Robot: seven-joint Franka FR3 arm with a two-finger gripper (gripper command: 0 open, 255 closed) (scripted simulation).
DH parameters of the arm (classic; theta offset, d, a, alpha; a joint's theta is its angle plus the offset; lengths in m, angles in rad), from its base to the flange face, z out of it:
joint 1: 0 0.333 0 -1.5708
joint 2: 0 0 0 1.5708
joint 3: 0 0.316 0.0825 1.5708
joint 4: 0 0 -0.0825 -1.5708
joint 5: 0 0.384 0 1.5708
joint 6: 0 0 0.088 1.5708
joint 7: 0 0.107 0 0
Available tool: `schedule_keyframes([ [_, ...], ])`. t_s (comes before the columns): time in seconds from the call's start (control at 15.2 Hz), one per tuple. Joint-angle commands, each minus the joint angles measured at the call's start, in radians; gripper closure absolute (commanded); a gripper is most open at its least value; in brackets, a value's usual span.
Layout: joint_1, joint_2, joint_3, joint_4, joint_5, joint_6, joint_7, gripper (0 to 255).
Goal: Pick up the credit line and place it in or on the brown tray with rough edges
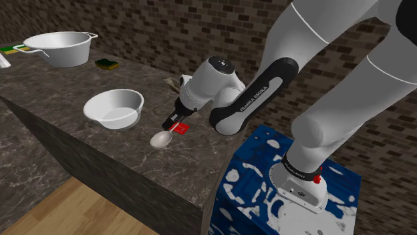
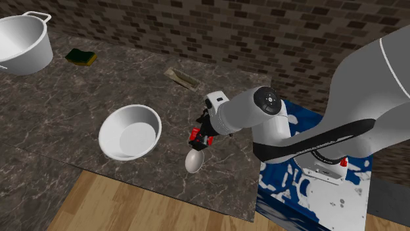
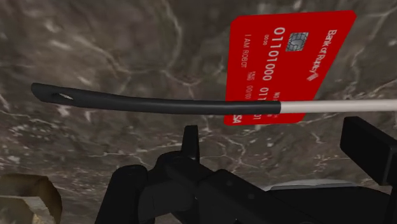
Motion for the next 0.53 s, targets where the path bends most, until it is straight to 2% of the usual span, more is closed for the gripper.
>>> schedule_keyframes([
  [0.0, -0.187, 0.025, 0.172, 0.017, -0.058, 0.028, 0.047, 0],
  [0.07, -0.251, 0.030, 0.233, 0.022, -0.069, 0.035, 0.057, 0],
  [0.46, -0.251, 0.030, 0.234, 0.021, -0.065, 0.035, 0.053, 0],
])
